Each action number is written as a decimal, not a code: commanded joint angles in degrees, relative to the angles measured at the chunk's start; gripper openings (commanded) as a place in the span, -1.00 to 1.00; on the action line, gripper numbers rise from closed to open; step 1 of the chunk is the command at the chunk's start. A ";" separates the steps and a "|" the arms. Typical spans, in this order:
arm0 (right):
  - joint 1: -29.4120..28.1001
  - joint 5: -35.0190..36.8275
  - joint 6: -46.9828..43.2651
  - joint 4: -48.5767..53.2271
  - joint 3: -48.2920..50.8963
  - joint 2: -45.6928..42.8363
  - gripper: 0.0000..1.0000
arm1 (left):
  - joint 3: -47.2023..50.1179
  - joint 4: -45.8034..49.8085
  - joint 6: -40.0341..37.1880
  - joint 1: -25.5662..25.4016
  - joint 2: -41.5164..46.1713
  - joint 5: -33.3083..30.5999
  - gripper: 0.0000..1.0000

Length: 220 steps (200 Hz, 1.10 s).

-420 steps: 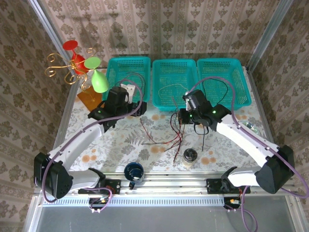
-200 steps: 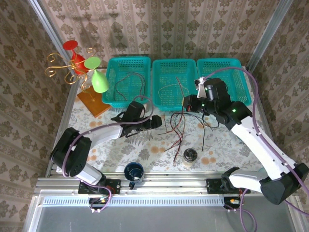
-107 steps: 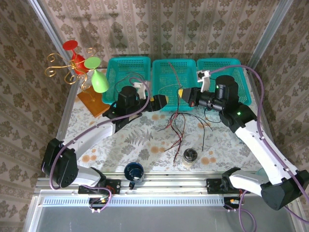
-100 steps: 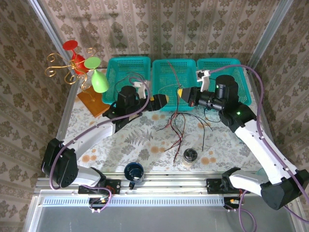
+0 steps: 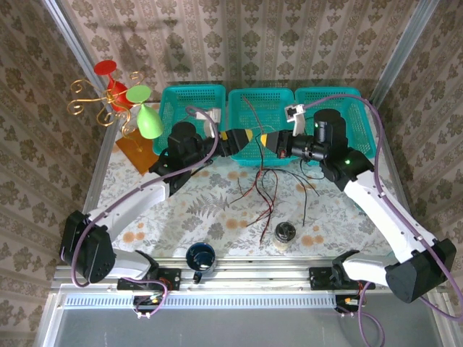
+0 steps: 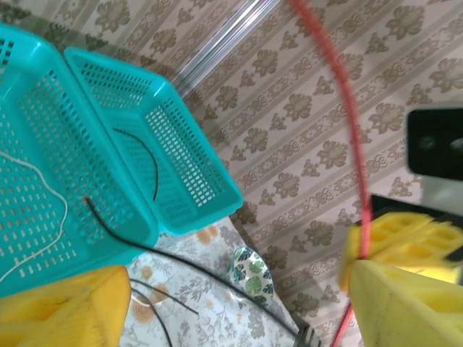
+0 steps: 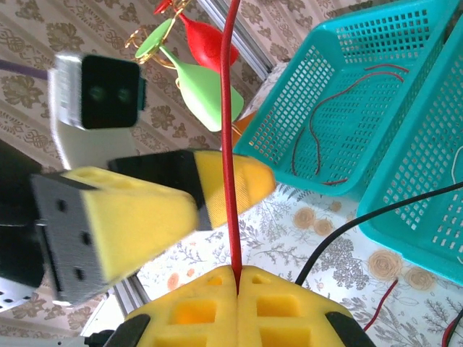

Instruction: Untangle the cables

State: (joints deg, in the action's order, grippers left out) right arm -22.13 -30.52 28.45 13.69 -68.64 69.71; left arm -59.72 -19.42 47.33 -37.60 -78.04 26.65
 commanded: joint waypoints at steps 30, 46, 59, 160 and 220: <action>-0.45 -3.23 -1.08 1.82 -1.00 1.24 -1.00 | -6.79 -4.53 -1.01 -1.71 -3.38 1.28 0.58; -0.71 -3.31 -1.08 1.26 -0.34 0.80 -1.00 | -8.29 -5.72 -0.56 -1.77 -5.22 1.32 0.51; -0.66 -3.32 -1.13 1.49 0.02 0.56 -1.00 | -10.03 -6.50 -0.01 -1.86 -6.81 2.22 0.32; 9.08 -9.45 20.55 -16.17 12.43 -6.59 0.55 | -16.03 -2.85 -1.15 -2.15 -8.54 3.56 -1.00; 16.59 -18.02 30.85 -10.25 9.63 3.56 0.75 | -19.19 -1.76 -0.22 -2.98 -10.05 8.86 -1.00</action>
State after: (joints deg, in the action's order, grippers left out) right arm -6.52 -41.23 55.27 -0.47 -54.37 67.48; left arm -75.72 -22.02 47.77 -39.81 -87.39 31.40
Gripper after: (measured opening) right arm 0.866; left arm 0.054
